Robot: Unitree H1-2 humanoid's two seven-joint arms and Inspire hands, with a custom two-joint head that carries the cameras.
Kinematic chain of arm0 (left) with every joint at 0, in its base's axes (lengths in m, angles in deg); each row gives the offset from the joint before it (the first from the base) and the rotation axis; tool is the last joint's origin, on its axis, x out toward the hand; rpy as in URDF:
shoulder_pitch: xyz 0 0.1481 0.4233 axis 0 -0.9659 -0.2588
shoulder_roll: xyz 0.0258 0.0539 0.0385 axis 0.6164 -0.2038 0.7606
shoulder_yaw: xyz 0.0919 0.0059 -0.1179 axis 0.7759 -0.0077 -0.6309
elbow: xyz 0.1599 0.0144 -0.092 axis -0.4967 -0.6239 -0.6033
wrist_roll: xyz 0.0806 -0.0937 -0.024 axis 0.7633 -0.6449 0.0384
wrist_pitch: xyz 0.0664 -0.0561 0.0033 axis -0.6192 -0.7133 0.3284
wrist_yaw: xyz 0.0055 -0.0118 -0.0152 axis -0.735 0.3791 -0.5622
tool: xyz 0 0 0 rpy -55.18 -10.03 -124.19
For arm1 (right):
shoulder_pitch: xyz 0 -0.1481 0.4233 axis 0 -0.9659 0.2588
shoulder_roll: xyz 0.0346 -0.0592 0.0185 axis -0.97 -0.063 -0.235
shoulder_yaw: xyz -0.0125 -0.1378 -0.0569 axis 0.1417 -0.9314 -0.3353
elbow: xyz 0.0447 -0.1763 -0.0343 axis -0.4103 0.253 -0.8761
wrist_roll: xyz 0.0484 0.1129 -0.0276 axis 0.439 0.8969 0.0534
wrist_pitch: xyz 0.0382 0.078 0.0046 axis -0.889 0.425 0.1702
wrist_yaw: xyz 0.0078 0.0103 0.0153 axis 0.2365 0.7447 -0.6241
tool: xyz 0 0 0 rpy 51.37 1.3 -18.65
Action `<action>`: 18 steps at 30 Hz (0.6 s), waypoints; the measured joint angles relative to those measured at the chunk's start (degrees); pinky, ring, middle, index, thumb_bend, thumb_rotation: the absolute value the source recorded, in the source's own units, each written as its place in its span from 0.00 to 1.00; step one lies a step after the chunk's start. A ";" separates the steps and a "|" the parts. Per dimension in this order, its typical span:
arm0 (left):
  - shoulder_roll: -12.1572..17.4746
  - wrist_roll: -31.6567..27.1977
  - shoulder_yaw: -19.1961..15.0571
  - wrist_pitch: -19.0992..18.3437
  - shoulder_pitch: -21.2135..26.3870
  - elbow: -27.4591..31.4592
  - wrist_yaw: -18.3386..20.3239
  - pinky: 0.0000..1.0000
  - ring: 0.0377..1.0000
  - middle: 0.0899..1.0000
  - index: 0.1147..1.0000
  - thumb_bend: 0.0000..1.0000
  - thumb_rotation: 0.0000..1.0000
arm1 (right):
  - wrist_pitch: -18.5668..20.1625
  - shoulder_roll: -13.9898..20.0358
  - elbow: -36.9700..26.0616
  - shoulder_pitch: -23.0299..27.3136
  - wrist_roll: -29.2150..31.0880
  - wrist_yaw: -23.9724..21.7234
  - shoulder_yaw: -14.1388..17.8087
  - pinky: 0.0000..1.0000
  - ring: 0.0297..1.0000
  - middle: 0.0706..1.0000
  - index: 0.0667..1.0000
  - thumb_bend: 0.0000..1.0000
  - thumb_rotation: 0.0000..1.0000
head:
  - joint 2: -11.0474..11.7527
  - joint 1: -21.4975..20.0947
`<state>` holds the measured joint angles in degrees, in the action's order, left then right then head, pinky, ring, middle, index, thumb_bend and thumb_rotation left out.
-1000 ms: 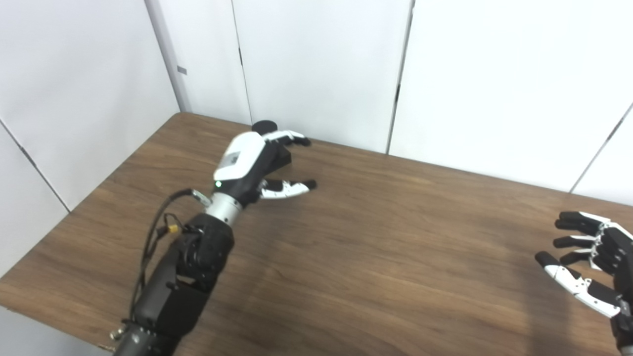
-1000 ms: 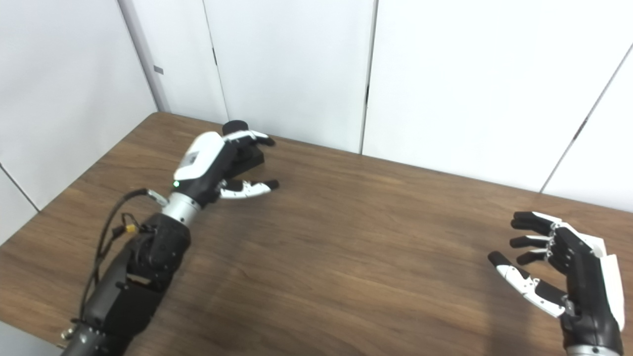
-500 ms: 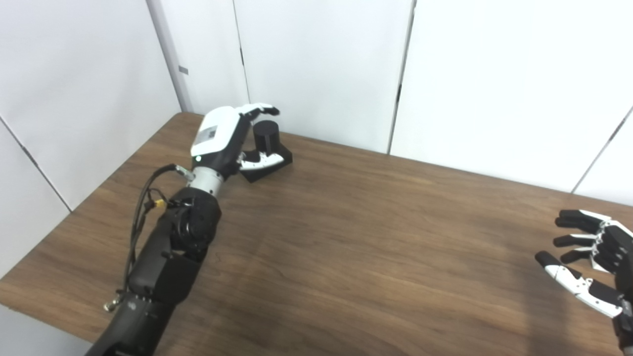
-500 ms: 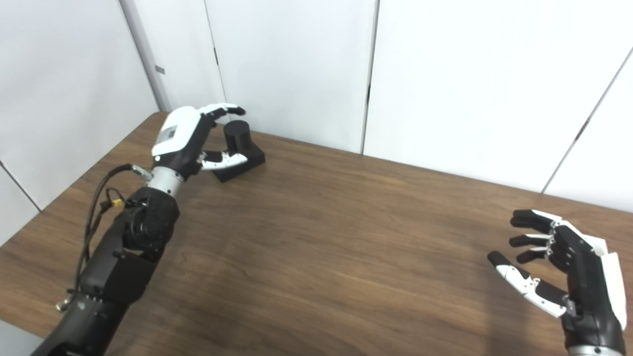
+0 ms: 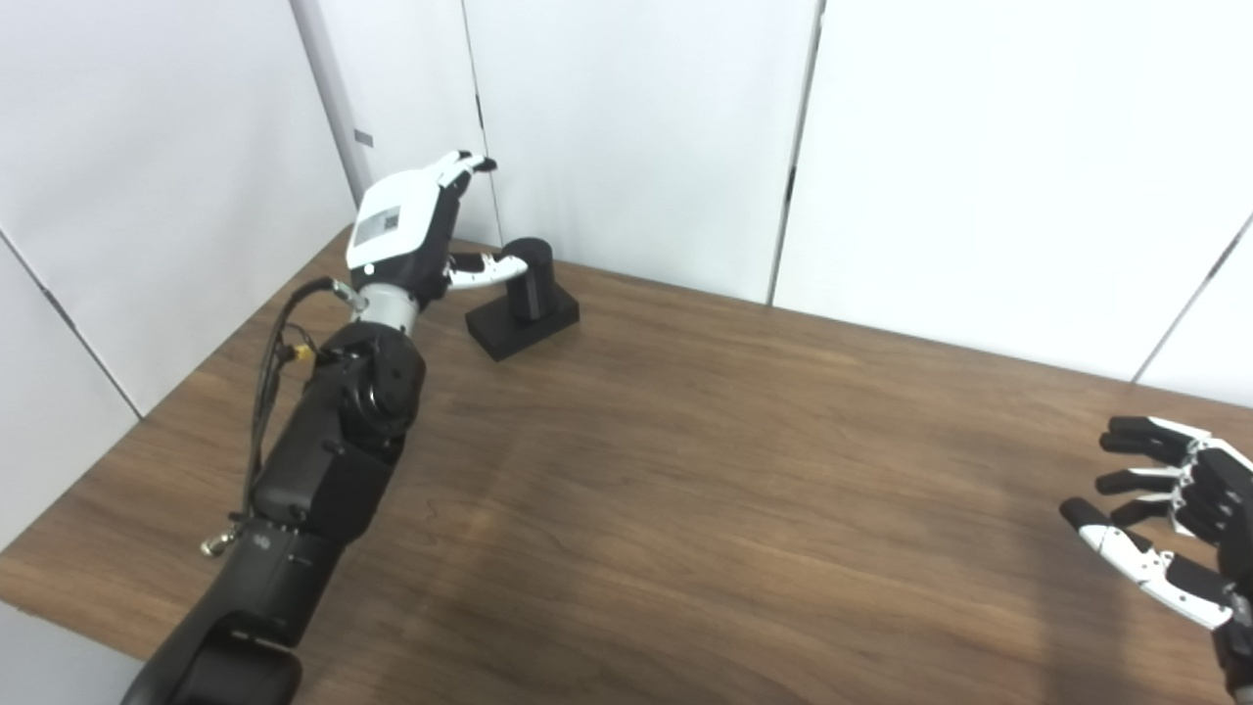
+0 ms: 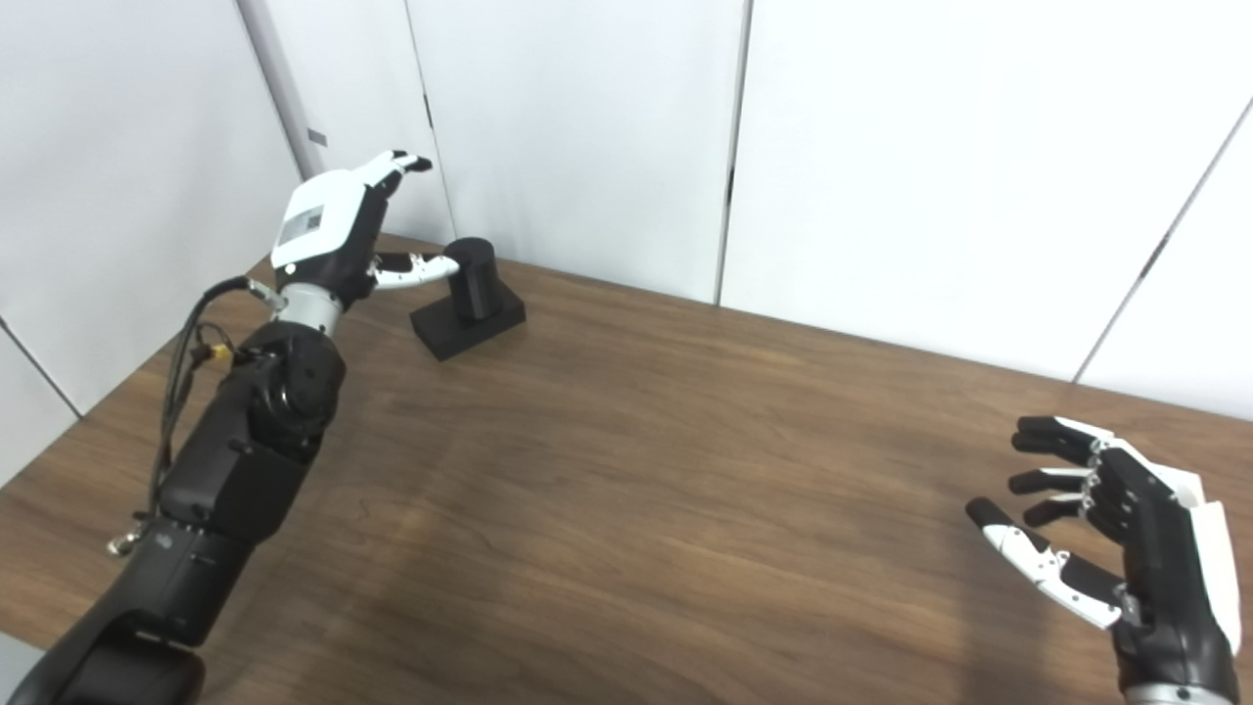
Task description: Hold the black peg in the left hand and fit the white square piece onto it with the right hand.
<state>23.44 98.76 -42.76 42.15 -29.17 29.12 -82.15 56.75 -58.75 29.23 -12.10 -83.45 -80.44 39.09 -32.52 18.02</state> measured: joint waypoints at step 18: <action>1.27 0.63 5.37 -9.08 2.74 -4.37 4.09 0.73 0.94 0.92 0.76 0.91 0.63 | 1.88 -0.32 -1.19 0.24 0.24 -0.22 0.03 0.43 0.56 0.67 0.65 0.44 0.00 | -0.62 -0.09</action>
<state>24.71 99.39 -37.39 33.07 -26.42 24.75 -78.06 58.63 -59.07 28.05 -11.86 -83.21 -80.67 39.12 -33.13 17.93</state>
